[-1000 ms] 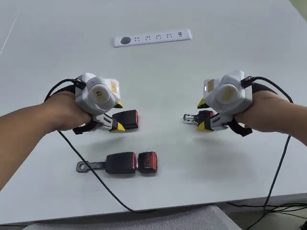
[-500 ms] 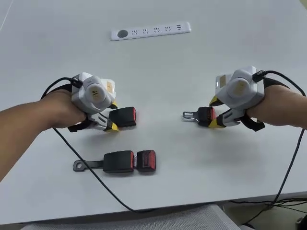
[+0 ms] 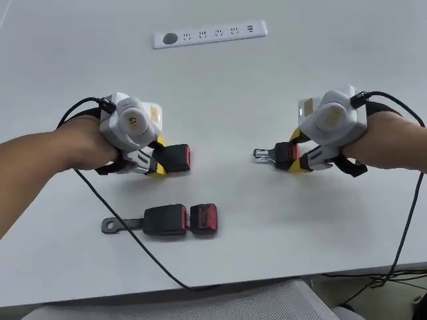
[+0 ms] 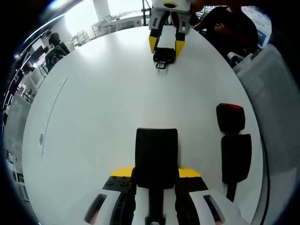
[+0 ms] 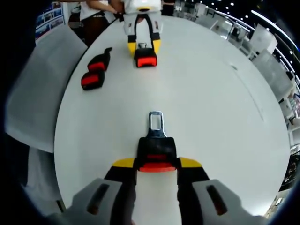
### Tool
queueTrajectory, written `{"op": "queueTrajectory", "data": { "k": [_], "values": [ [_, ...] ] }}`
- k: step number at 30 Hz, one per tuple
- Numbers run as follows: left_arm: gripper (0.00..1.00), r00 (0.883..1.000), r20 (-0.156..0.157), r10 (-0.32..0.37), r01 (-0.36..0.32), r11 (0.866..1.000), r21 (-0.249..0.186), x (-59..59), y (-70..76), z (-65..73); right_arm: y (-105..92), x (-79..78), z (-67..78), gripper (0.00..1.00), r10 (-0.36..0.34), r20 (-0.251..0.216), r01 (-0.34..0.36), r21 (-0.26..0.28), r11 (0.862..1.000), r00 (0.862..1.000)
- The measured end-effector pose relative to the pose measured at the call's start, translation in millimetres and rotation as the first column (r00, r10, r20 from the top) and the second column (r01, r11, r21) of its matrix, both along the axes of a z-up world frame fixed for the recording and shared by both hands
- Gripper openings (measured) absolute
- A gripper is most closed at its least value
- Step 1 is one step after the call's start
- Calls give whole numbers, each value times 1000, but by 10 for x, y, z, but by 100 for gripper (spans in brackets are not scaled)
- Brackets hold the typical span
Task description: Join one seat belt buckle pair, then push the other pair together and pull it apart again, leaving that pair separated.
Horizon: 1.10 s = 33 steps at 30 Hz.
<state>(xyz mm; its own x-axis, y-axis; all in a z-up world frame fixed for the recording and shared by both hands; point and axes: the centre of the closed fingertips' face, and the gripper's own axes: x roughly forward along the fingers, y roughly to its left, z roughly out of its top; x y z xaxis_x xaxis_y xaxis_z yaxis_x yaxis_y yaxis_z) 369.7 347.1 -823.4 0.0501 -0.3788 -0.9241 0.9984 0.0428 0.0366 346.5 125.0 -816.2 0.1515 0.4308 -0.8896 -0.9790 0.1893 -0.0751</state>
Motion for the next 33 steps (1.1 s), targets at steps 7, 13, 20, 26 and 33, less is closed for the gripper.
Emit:
{"op": "queueTrajectory", "data": {
  "k": [7,13,20,26,33],
  "values": [
    [32,1000,-2,-4,4,1000,1,3,0,-4,188,16,3,32,-3,-6,3,22,1000,1000],
    [32,1000,-5,-5,5,1000,3,-1,-2,-1,467,43,-8,32,33,7,-33,36,999,999],
    [32,1000,-5,-7,7,1000,6,-6,-4,1,815,90,-12,32,57,25,-58,61,996,998],
    [32,1000,-8,-7,7,1000,17,-15,-4,2,1053,113,-19,32,84,32,-86,72,994,996],
    [32,1000,-11,-3,4,1000,22,-13,4,-1,1199,143,-17,32,93,43,-96,78,992,995]
  ]
}}
